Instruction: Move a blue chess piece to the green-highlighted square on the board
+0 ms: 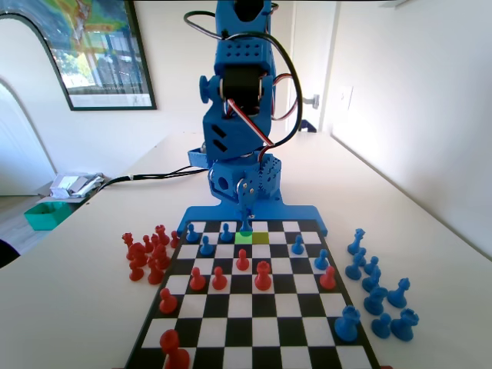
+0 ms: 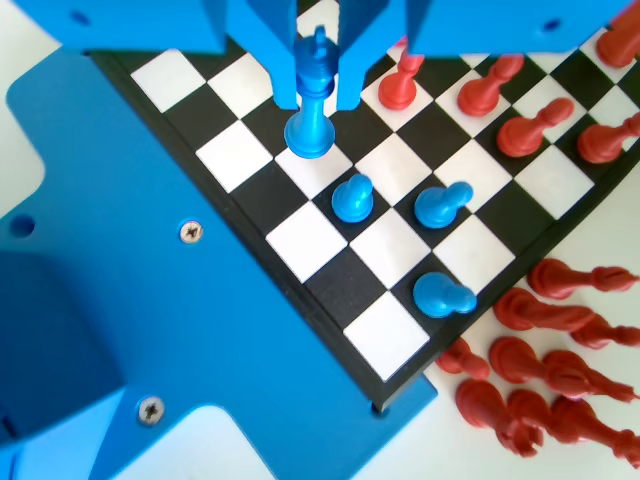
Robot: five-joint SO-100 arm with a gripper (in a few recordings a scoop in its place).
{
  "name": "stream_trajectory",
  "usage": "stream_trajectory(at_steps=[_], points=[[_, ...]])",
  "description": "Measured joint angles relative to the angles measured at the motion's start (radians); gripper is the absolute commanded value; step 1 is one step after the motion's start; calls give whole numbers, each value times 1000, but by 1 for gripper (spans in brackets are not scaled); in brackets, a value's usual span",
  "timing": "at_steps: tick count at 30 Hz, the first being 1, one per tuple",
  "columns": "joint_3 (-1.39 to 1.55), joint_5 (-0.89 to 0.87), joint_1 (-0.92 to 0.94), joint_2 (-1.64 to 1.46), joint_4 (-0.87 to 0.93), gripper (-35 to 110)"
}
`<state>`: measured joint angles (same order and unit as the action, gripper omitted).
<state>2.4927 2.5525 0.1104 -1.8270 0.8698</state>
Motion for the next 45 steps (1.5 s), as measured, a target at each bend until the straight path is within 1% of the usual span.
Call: stream_trajectory(at_steps=[6, 17, 24, 28, 34, 36, 39, 45], points=[[40, 23, 46, 0, -52, 1], [80, 6, 17, 0, -121, 1], [94, -2, 11, 0, -144, 10], [126, -2, 9, 0, -202, 12], [130, -2, 9, 0, -219, 12], [126, -2, 11, 0, -202, 12], [77, -2, 9, 0, -126, 12], [-98, -6, 9, 0, 114, 10]])
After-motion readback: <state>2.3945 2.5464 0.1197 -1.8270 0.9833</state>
